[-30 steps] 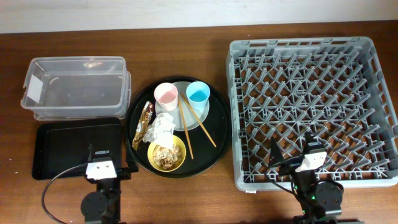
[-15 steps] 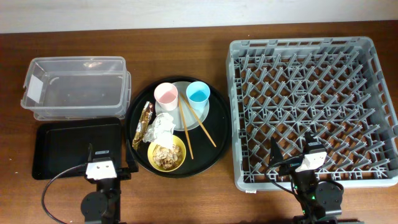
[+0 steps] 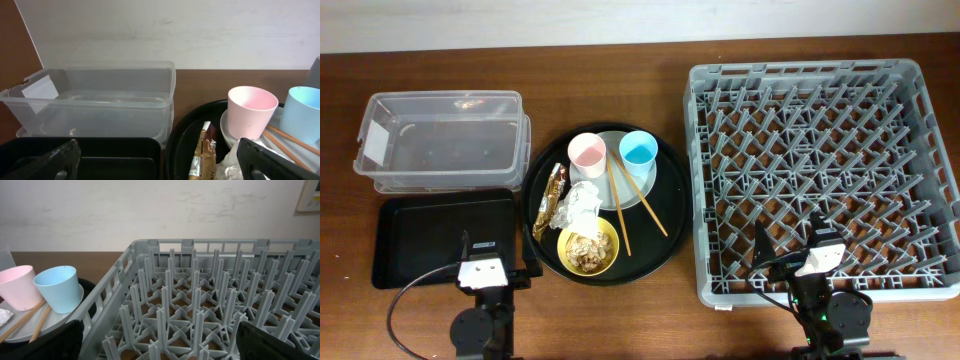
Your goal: Sort waste into correct bins and load items into the dishwasher rack
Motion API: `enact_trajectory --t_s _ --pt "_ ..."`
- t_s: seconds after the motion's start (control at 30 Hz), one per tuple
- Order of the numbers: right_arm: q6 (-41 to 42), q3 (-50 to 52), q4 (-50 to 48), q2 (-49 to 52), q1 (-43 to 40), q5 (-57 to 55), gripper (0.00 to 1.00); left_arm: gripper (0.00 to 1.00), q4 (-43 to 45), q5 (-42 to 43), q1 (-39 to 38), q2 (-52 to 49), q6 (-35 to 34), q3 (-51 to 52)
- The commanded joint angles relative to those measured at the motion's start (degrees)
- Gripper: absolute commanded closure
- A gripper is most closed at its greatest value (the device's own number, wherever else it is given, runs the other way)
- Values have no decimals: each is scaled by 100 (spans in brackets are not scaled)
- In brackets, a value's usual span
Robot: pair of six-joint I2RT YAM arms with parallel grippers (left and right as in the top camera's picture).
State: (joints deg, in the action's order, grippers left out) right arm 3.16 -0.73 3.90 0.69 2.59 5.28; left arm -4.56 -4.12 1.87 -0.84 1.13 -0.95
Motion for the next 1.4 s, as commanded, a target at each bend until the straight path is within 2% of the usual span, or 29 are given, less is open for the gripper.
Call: enact_trajectory --t_s 0.0,0.37,0.5,0.6,0.73,0.77,0.83,0.97,1.1,1.3,1.37 --pt "15 42 15 -37 -42 9 1 1 17 -66 -33 44 109 44" --pt "15 42 15 -37 -42 9 2 1 42 -70 -33 44 111 44" --pt "15 42 15 -37 -42 9 1 1 479 -37 -33 44 109 42" --pt "15 42 15 -37 -42 9 2 1 721 205 -33 44 111 42" --pt "15 42 15 -37 -42 9 2 1 1062 1711 -33 44 107 -214" --pt "15 42 15 -37 -42 9 2 1 894 1989 -33 44 74 -382" --pt "15 42 15 -37 -42 9 2 1 337 2028 -33 -31 -151 -870" --pt "15 42 15 -37 -42 9 2 1 -697 2031 -33 -562 -146 -2098" --pt "15 42 15 -37 -42 9 2 1 -1919 2127 -33 -1810 -9 -3832" --pt "15 42 15 -37 -42 9 2 1 -4422 2122 -33 -4317 649 -6575" --pt "15 42 15 -37 -42 9 2 1 -4911 2127 -33 -4874 649 -7128"
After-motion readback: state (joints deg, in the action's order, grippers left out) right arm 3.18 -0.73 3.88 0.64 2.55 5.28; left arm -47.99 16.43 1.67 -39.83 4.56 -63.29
